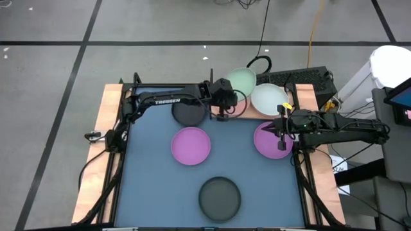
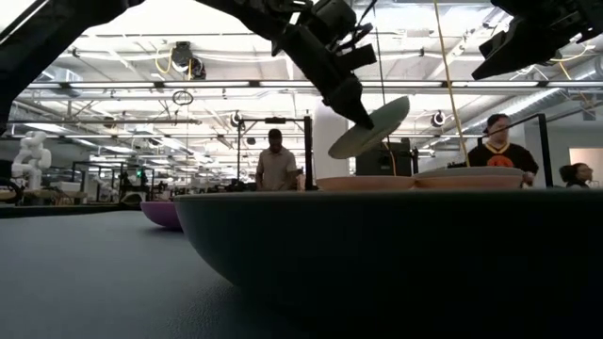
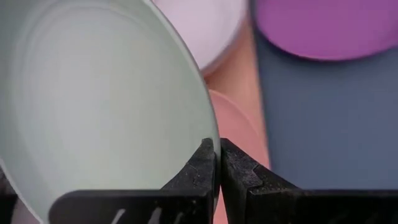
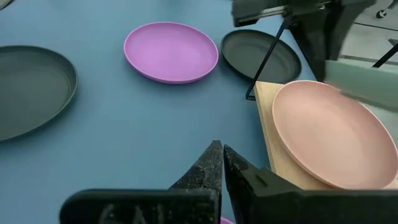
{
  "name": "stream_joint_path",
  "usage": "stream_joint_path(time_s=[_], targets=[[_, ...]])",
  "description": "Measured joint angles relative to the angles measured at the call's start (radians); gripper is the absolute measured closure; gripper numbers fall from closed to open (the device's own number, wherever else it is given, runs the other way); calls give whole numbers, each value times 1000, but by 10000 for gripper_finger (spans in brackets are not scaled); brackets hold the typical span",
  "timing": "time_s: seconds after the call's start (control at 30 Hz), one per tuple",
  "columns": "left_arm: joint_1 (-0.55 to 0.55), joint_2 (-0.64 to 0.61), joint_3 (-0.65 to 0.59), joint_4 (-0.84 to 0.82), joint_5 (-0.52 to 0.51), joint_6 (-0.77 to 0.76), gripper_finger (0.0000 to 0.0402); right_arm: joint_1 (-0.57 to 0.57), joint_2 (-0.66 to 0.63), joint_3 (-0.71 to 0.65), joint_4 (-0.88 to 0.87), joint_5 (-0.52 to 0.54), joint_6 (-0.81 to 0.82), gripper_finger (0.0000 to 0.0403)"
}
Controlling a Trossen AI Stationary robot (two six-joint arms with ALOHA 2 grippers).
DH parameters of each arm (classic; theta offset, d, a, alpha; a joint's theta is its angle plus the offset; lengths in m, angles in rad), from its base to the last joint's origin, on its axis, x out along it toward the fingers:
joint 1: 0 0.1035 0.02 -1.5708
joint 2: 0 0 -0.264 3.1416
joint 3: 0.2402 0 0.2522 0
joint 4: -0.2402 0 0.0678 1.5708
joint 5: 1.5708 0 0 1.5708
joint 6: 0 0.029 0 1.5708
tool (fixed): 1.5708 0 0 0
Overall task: Place and stack plates onto a shelf
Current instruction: Stack the green plate on top of the pink plate on the shelf
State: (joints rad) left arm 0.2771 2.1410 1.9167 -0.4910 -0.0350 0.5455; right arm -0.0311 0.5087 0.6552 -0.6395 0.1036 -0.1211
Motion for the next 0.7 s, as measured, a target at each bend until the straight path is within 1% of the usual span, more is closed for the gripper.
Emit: stream_joint_path(time_s=[0.07, 0.2, 0.37, 0.6, 0.7], targets=[[-2, 0, 0, -13, 40, 52, 392, 0, 0, 0, 0, 0, 0, 403], [-11, 0, 0, -42, 58, 108, 392, 0, 0, 0, 0, 0, 0, 403], [-7, 4, 0, -103, 61, 111, 388, 0, 0, 0, 0, 0, -2, 403], [-8, 41, -1, -114, 69, 134, 386, 0, 0, 0, 0, -1, -2, 403], [-7, 63, -2, -136, 54, 138, 386, 0, 0, -1, 0, -1, -1, 403]])
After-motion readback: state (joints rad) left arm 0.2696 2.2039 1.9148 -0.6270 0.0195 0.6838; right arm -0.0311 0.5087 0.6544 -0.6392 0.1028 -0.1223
